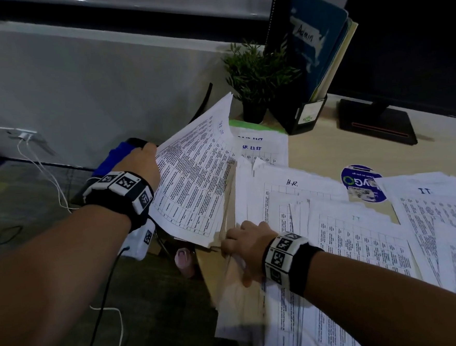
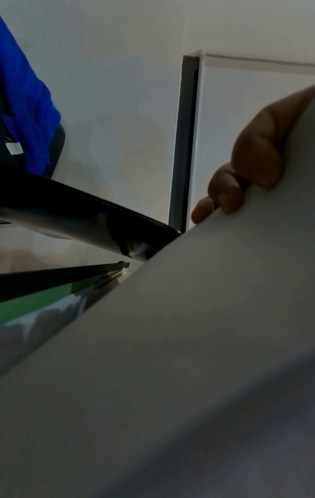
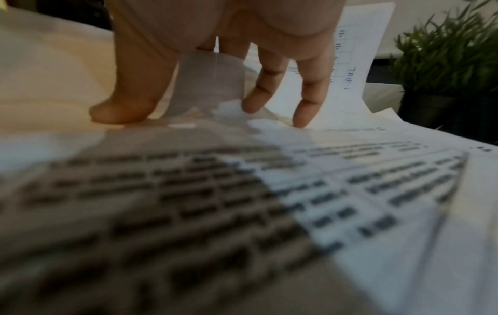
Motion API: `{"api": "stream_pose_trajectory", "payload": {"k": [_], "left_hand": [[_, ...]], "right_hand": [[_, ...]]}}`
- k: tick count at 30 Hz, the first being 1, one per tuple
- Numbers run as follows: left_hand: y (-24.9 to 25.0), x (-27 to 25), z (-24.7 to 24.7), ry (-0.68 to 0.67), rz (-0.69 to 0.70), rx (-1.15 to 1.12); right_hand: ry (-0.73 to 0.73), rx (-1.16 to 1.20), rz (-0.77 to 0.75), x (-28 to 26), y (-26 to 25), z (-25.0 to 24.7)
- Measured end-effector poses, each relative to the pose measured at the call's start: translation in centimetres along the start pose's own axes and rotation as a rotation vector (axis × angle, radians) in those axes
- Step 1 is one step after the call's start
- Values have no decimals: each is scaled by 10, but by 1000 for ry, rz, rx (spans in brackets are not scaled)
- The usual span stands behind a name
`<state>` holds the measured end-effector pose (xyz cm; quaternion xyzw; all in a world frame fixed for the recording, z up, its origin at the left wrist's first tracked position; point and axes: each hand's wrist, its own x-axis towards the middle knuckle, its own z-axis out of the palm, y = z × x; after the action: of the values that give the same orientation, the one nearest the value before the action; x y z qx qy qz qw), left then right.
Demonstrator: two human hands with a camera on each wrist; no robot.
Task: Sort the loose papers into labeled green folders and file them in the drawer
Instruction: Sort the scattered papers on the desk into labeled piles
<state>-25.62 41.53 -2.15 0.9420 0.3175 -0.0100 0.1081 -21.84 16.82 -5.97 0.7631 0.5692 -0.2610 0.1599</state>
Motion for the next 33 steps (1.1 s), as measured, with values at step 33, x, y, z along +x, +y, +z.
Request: {"api": "stream_pose_trajectory", "payload": {"k": [33], "left_hand": [[63, -2, 70, -224, -240, -68]], "right_hand": [[152, 214, 46, -16, 9, 19]]}}
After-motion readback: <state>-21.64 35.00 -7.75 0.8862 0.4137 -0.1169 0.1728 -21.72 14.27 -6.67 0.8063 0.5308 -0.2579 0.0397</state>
